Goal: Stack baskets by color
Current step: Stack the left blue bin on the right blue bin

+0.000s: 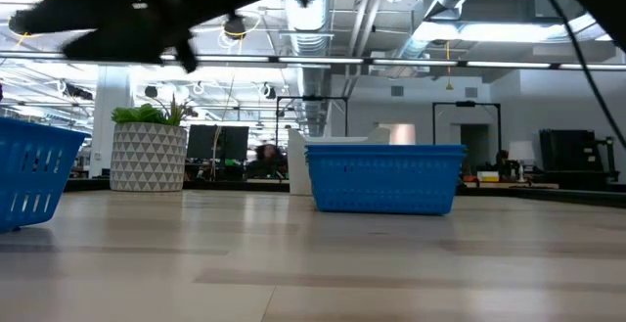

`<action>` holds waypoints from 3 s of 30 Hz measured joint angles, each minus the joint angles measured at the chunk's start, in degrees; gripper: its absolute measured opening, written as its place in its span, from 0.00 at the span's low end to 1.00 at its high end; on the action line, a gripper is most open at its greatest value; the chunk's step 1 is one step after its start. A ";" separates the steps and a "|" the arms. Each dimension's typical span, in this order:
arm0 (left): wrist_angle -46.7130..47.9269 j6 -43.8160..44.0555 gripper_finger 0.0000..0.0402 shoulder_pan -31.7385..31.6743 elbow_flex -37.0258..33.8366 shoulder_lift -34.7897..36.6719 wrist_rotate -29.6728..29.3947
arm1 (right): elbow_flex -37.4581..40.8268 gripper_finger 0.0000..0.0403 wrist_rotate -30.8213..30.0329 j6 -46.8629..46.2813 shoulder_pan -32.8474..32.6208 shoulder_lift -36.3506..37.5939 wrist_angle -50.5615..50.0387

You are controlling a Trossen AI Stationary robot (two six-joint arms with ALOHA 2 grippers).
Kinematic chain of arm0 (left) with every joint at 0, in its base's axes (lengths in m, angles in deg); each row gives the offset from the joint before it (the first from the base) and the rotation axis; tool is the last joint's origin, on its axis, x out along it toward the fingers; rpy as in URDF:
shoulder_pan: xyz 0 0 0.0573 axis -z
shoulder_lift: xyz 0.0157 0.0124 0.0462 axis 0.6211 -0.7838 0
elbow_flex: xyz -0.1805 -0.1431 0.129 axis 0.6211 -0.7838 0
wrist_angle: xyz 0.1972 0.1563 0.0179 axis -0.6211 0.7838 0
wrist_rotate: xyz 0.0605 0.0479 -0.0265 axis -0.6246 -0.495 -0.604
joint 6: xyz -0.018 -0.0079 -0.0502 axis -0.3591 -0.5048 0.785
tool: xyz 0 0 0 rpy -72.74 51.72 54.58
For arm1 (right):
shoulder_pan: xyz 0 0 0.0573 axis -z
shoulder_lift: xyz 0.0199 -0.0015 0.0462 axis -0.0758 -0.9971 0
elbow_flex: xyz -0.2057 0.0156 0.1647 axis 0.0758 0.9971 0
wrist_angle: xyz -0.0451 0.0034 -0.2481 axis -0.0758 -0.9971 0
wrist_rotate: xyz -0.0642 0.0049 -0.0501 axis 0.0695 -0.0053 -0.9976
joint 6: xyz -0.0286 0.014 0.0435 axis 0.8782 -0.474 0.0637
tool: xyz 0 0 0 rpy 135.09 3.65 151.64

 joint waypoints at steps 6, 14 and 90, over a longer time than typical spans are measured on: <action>0.01 0.82 0.49 0.00 0.00 0.01 -0.01 | -12.14 0.53 1.68 -0.03 -0.58 -8.68 -7.88; 0.07 0.84 0.49 -0.01 0.00 0.02 -0.03 | -16.74 0.51 1.70 -3.23 -1.33 -13.53 -13.52; 0.03 -0.10 0.49 -0.01 0.00 0.04 -4.76 | 59.77 0.06 -1.81 -1.01 13.52 51.56 -25.39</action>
